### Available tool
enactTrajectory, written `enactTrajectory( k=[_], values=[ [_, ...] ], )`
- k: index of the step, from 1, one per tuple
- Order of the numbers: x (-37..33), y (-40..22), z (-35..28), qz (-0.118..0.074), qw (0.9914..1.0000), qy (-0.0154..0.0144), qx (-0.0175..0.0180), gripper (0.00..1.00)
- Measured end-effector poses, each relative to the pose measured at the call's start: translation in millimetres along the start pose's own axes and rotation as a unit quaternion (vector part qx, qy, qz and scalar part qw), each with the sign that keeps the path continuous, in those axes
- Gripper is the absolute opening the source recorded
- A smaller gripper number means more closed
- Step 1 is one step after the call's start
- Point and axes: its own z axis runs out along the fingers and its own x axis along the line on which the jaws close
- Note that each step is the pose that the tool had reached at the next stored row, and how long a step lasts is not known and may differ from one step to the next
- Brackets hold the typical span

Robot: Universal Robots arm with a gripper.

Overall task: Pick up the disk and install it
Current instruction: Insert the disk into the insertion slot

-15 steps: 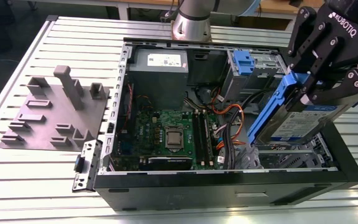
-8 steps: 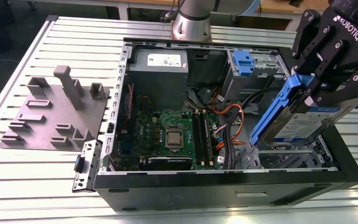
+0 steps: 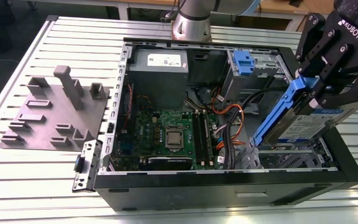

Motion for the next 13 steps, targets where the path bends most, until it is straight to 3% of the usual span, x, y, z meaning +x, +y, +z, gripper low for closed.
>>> enactTrajectory(
  k=[13],
  values=[
    [-0.2, -4.2, 5.3, 0.0, 1.0, 0.0, 0.0, 0.36]
  ],
)
